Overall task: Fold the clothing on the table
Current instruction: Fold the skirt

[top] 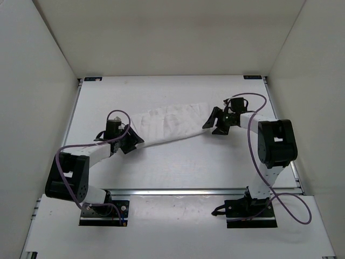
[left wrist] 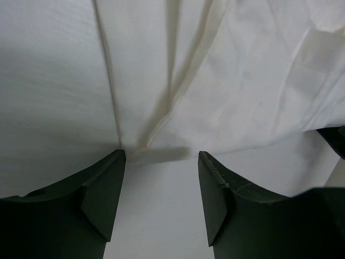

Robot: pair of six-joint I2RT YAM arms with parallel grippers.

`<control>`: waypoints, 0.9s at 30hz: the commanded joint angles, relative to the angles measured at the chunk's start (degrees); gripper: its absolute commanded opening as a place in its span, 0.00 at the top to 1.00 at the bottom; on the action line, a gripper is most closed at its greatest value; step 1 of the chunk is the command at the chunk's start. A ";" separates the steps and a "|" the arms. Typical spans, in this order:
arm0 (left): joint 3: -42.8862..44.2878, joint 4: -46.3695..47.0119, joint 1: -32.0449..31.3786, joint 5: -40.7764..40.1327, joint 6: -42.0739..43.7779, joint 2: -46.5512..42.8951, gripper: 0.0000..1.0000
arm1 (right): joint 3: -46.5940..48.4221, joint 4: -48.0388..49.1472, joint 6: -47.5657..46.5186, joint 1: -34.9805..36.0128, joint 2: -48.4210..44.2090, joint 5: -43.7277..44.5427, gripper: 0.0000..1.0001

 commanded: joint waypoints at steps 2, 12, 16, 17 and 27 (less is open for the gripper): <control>-3.91 2.00 -1.49 -4.30 -1.88 -2.46 0.33 | -3.76 13.19 7.10 -1.12 -1.11 -1.52 0.36; -2.87 8.16 -4.21 -8.63 -5.05 4.22 0.42 | -5.79 23.57 13.44 -0.69 3.81 -4.24 0.70; -1.55 10.45 -4.56 -5.55 -5.14 7.03 0.91 | -6.32 22.97 14.06 -2.00 2.68 -4.94 1.00; -0.94 10.54 -4.48 -4.59 -4.87 7.56 1.00 | -6.15 21.75 13.62 -2.09 2.15 -3.90 1.00; 1.44 17.91 -13.87 2.10 -8.12 12.39 1.00 | 2.20 -12.45 -2.71 -7.89 -9.19 13.15 1.00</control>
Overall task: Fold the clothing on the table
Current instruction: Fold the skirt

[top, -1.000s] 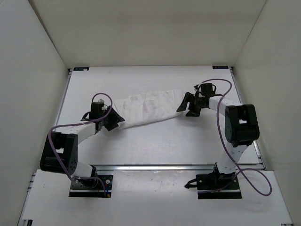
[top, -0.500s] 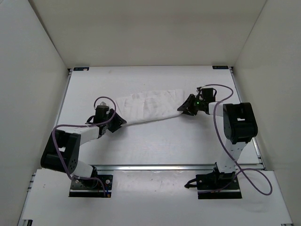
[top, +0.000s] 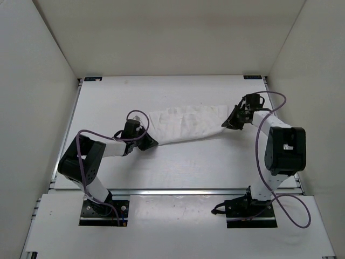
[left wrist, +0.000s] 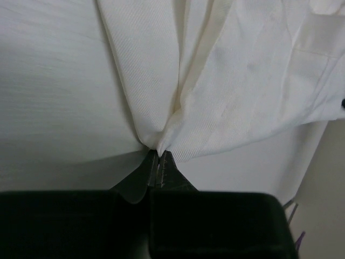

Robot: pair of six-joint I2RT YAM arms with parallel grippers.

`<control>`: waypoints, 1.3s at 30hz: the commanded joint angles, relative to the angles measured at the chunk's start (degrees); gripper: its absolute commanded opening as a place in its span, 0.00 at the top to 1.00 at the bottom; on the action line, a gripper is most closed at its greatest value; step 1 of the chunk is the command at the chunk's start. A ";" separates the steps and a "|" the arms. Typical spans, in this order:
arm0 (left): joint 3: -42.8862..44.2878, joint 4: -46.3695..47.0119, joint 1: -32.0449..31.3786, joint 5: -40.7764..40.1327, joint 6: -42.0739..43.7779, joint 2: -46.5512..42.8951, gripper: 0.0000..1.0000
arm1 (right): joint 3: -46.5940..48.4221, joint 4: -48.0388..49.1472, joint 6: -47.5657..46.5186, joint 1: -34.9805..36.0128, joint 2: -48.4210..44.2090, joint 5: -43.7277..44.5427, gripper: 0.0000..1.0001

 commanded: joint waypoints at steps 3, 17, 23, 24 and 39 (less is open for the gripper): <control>0.07 5.21 -4.53 3.52 -2.75 2.54 1.00 | 10.49 -16.72 -12.70 1.08 -3.49 10.63 1.00; 0.16 8.90 -4.45 6.08 -3.63 5.01 1.00 | 35.99 -17.98 -15.10 34.81 5.91 17.95 1.00; -1.07 9.52 -3.66 6.78 -3.46 4.40 1.00 | 36.43 -14.45 -13.44 40.71 12.76 15.31 0.99; -0.99 9.61 -3.57 7.39 -3.45 4.22 1.00 | 36.78 -14.71 -13.43 41.24 14.43 14.09 1.00; -1.43 7.85 -1.73 12.31 -0.20 7.03 0.95 | 39.58 -19.18 -12.98 41.68 23.85 -1.83 1.00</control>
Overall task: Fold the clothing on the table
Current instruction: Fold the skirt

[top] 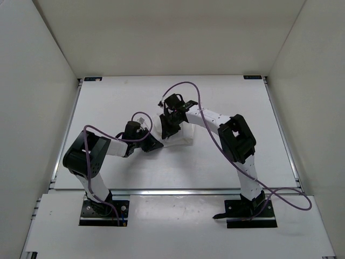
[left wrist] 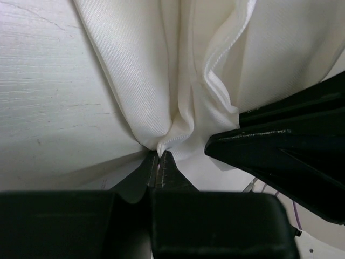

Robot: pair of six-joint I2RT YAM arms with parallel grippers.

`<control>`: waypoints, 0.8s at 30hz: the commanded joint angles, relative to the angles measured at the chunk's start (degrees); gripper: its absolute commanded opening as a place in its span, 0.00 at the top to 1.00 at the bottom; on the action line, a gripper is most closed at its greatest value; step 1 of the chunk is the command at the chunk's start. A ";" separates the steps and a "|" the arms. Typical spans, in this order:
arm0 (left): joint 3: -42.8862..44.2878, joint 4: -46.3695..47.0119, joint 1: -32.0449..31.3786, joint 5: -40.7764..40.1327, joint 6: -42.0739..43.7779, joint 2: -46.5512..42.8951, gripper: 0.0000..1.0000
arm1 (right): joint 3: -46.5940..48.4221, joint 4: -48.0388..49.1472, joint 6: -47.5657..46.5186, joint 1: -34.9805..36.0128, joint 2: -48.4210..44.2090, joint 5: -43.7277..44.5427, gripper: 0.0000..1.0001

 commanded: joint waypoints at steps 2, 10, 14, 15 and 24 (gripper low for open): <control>0.32 -2.49 0.22 1.91 2.55 2.17 0.94 | 5.50 -3.59 -1.23 0.62 2.11 -4.35 0.96; -2.40 0.67 2.07 3.41 0.18 -2.56 0.74 | 8.05 -4.91 -3.16 2.37 -5.07 -2.59 0.58; -6.43 2.25 3.82 4.19 -2.45 -8.71 0.62 | 6.39 -2.64 -2.12 1.06 -13.52 -4.60 0.51; -6.88 1.99 4.17 4.63 -2.98 -10.72 0.56 | 5.08 -2.19 -1.68 0.45 -15.02 -5.91 0.52; -11.02 -8.19 9.35 7.79 1.14 -28.13 0.49 | -12.67 14.75 7.62 -10.62 -24.70 -17.08 0.53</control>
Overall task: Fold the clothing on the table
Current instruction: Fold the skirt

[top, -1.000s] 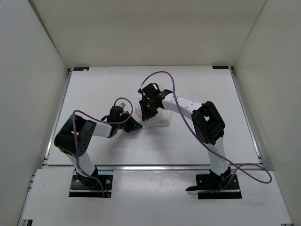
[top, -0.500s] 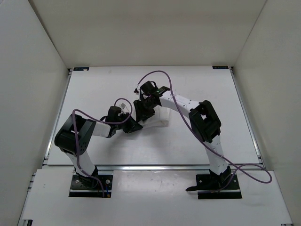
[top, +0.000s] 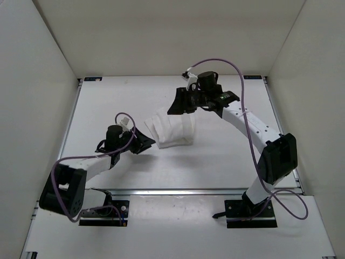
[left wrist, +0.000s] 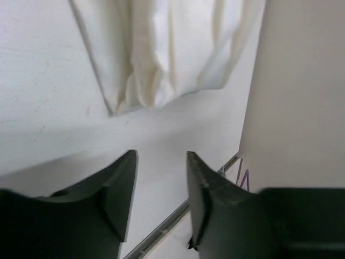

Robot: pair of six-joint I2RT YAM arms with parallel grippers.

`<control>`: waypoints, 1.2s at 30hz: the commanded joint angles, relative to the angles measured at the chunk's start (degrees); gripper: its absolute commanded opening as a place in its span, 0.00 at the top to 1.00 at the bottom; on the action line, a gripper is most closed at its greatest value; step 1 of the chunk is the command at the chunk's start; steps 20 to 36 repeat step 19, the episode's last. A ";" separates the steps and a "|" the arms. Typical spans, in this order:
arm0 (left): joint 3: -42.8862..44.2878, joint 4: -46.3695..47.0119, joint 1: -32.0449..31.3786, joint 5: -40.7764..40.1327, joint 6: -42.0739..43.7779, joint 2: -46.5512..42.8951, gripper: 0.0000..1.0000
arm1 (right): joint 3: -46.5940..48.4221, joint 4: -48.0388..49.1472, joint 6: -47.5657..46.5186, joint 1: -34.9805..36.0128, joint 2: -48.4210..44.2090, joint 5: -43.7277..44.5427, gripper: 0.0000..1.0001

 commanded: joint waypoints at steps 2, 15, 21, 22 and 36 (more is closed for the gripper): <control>-0.18 -7.89 4.27 5.25 5.49 -10.48 0.38 | -7.77 8.70 5.39 -3.49 0.57 -5.82 0.53; 11.25 -40.08 5.86 -2.47 26.33 -24.83 0.02 | -17.71 2.91 -1.72 -2.43 -7.61 9.91 0.51; 12.66 -43.07 6.82 -1.77 27.39 -23.26 0.01 | -16.49 1.51 -3.21 -1.74 -6.91 12.89 0.51; 12.66 -43.07 6.82 -1.77 27.39 -23.26 0.01 | -16.49 1.51 -3.21 -1.74 -6.91 12.89 0.51; 12.66 -43.07 6.82 -1.77 27.39 -23.26 0.01 | -16.49 1.51 -3.21 -1.74 -6.91 12.89 0.51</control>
